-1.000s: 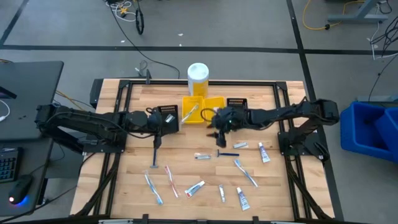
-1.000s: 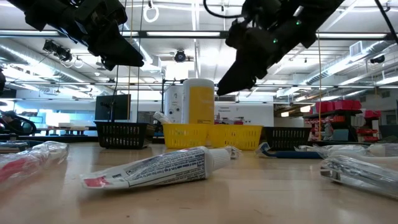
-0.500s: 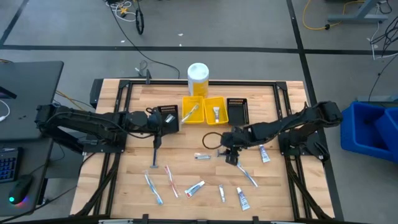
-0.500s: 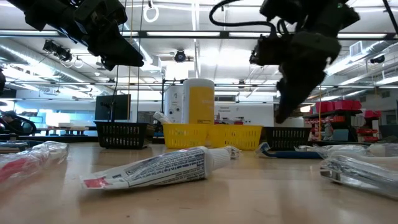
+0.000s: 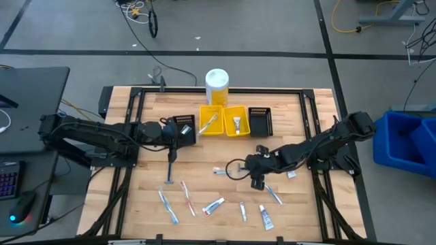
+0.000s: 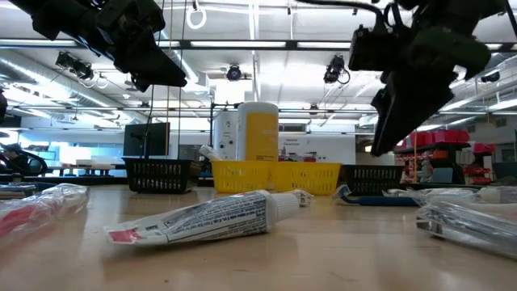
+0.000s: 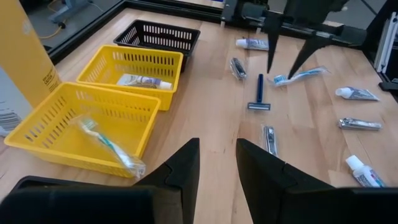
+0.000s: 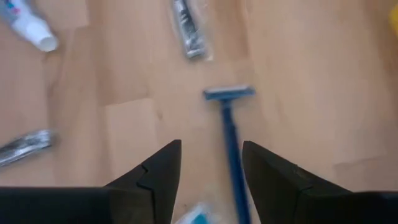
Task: Pick & Place Travel size toiletries
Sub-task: Put the blue razor into the right black bin
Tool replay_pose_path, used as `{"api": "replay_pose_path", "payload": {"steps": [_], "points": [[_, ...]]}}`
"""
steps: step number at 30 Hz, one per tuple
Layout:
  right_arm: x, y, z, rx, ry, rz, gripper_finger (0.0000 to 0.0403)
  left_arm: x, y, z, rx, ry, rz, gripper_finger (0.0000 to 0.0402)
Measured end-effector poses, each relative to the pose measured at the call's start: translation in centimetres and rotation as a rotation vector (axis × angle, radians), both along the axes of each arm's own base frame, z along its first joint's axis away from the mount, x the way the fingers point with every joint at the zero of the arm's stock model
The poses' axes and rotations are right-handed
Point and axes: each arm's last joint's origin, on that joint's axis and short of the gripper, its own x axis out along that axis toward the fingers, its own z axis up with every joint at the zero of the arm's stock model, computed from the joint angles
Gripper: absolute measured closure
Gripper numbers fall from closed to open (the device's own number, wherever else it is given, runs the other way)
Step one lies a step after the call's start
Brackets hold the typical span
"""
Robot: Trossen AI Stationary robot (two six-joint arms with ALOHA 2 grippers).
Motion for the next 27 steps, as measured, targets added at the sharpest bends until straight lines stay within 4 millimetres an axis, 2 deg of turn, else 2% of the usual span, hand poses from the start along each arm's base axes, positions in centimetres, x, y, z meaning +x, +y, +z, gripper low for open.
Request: {"api": "replay_pose_path", "payload": {"steps": [5,11,17,22,27], "points": [[-0.8,-1.1,-1.7,-0.013,0.034,-0.025,0.0222,0.0,0.0,0.0,-0.018,-0.003,0.008,0.029],[-0.9,-2.2,-3.5,0.004,-0.07,-0.025,0.0214,0.0,0.0,0.0,-0.015,-0.003,0.007,0.029],[-1.0,-3.3,-4.9,-0.021,-0.073,-0.016,0.0225,0.0,0.0,0.0,-0.013,-0.002,0.006,0.029],[-0.2,-3.5,-6.3,-0.006,-0.065,0.037,0.023,0.0,0.0,0.0,-0.013,-0.006,0.006,0.029],[-0.1,-3.5,-6.6,-0.034,-0.053,0.044,0.0234,0.0,0.1,0.1,-0.003,-0.009,0.029,0.029]]}}
